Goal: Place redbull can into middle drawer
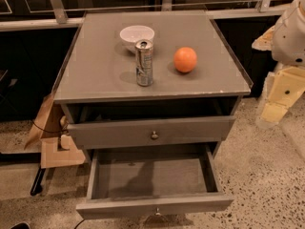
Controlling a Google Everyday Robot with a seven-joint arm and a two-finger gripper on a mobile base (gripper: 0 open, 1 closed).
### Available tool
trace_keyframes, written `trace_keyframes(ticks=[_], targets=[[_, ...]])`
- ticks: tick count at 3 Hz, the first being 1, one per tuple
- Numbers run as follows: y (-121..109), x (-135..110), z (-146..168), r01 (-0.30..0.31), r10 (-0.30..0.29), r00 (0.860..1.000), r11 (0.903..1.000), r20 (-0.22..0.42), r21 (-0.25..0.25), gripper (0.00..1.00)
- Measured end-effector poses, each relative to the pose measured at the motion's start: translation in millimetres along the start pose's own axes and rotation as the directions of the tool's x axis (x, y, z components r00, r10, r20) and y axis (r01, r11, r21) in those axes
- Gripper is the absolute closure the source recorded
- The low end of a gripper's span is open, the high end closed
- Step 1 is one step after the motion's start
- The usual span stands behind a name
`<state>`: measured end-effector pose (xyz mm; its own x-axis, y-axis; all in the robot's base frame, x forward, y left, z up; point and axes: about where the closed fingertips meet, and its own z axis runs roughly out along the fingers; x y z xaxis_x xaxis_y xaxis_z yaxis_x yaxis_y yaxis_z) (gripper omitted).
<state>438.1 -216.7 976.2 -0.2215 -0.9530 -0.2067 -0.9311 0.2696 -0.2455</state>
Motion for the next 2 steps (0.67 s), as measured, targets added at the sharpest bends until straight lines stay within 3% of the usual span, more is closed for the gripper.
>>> trace_keyframes(ticks=[2], targets=[[-5.4, -6.1, 4.2, -0.014, 0.013, 0.999, 0.9998, 0.029, 0.013, 0.0]])
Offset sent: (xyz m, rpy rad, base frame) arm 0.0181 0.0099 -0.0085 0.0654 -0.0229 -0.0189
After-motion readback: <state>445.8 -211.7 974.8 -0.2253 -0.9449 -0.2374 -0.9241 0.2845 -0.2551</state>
